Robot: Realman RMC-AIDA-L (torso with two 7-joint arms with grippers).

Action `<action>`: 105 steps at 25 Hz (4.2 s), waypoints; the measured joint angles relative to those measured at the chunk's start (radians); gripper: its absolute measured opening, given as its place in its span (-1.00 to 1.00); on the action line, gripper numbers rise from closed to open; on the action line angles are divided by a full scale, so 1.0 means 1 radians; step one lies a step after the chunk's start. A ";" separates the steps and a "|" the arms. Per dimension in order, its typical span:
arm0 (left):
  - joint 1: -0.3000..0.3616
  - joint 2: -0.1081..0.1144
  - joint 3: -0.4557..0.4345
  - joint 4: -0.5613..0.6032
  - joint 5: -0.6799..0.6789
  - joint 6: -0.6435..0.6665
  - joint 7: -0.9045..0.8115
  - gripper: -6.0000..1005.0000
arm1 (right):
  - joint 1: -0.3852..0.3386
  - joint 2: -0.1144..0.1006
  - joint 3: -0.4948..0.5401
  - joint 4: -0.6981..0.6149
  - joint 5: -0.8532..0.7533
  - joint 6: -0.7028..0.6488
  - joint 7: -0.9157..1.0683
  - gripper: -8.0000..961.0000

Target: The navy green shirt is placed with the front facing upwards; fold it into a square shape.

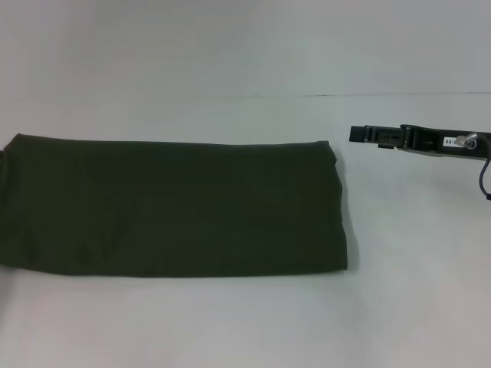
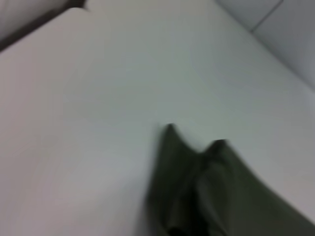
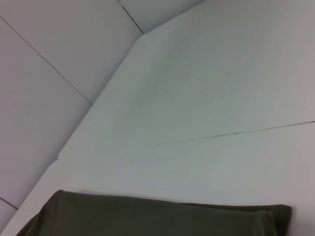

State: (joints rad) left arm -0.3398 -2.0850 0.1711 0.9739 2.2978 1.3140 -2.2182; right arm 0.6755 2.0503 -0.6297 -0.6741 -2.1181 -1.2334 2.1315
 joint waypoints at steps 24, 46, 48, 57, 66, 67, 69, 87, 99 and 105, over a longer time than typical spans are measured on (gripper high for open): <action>-0.414 -0.090 0.197 -1.069 -0.652 -0.063 0.772 -0.98 | -0.164 -0.089 0.011 -0.009 0.124 -0.201 -0.106 0.86; -0.315 -0.085 0.007 -1.093 -0.394 0.275 1.149 0.10 | -0.091 -0.097 -0.005 0.041 0.050 -0.158 -0.043 0.82; -0.288 -0.083 0.010 -1.001 -0.387 0.330 1.112 0.18 | -0.066 -0.094 -0.006 0.042 0.035 -0.149 -0.009 0.81; -0.163 -0.078 0.012 -0.681 -0.387 0.402 1.072 0.58 | 0.033 -0.081 -0.030 0.136 -0.001 -0.052 0.051 0.79; -0.070 -0.062 0.074 -0.506 -0.385 0.424 1.112 0.58 | 0.111 -0.033 -0.107 0.244 -0.002 0.118 0.063 0.77; -0.064 -0.060 0.090 -0.491 -0.385 0.425 1.120 0.58 | 0.119 -0.025 -0.119 0.251 -0.002 0.141 0.066 0.77; -0.052 -0.060 0.125 -0.464 -0.384 0.425 1.135 0.58 | 0.135 -0.012 -0.139 0.267 -0.004 0.183 0.073 0.77; -0.048 -0.063 0.196 -0.413 -0.376 0.389 1.171 0.58 | 0.153 0.034 -0.162 0.326 -0.003 0.264 0.085 0.73; -0.050 -0.064 0.195 -0.414 -0.378 0.379 1.171 0.57 | 0.158 0.036 -0.165 0.340 -0.002 0.263 0.085 0.70; -0.049 -0.064 0.195 -0.416 -0.379 0.379 1.171 0.58 | 0.156 0.036 -0.171 0.341 0.002 0.273 0.073 0.28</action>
State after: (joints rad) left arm -0.3887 -2.1491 0.3660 0.5581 1.9187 1.6933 -1.0474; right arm 0.8313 2.0858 -0.8011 -0.3333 -2.1160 -0.9602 2.2046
